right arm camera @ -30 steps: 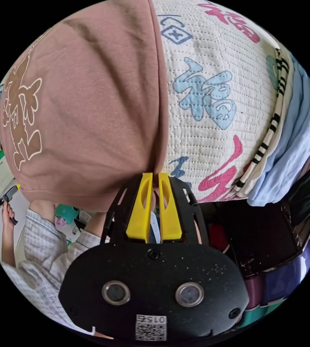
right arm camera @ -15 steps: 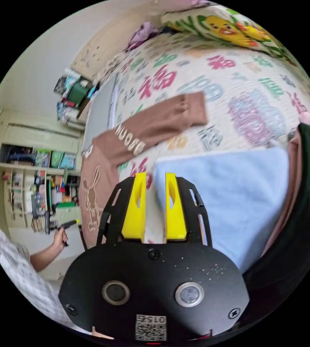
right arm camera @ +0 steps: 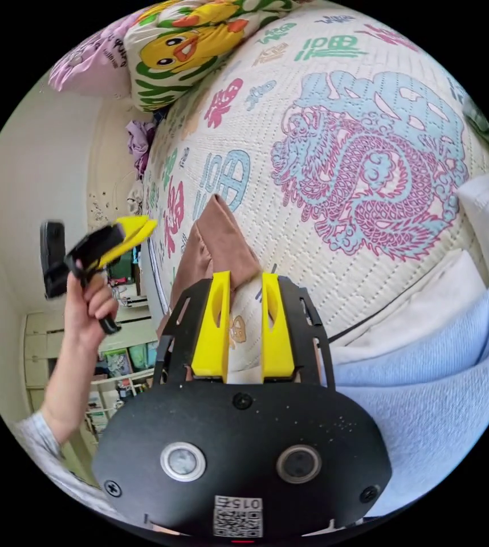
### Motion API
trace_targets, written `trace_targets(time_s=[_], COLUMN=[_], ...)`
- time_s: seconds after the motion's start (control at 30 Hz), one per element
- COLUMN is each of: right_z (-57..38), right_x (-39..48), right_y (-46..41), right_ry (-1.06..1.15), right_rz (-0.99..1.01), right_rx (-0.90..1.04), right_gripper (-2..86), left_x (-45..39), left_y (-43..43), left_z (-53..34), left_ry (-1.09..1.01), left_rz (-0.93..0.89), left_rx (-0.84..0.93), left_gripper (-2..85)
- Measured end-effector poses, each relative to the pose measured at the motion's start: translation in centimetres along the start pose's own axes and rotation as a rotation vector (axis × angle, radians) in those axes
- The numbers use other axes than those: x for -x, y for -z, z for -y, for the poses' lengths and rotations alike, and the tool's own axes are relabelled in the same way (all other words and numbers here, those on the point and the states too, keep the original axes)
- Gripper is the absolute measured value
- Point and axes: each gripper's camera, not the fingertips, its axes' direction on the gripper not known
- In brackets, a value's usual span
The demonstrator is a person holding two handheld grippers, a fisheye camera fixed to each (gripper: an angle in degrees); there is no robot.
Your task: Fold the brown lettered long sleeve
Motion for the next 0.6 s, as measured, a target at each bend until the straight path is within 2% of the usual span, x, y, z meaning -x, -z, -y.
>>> trace_targets(time_s=[0.13,0.27,0.37,0.53,0.6], right_z=[-1.2,-1.2,-0.9,-2.6,-4.7], right_x=[0.8,1.5,2.8,10.5,15.8], right_y=[0.3,0.9,1.5,6.0,8.0], right_ry=[0.07,0.075,0.093,0.298,0.422], right_rz=[-0.072,-0.073,-0.064,-0.022,0.016], right_rx=[-0.047,-0.064,-0.067,-0.159,-0.179], right_gripper=[7.2,4.3,2.4,1.2,1.0], left_x=[-0.4,-0.1,0.1,0.8,2.1], left_y=[-4.9,-8.0,-7.2,0.4,6.5], left_z=[3.5,3.3,2.3,-4.2,-10.7], left_ry=[-0.005,0.021,0.02,-0.022,-0.051], left_rz=[0.078,0.176,0.106,0.003,-0.07], left_rx=[0.121,0.167,0.158,-0.075,-0.228], left_gripper=[10.9,7.1,2.5,1.1,0.9])
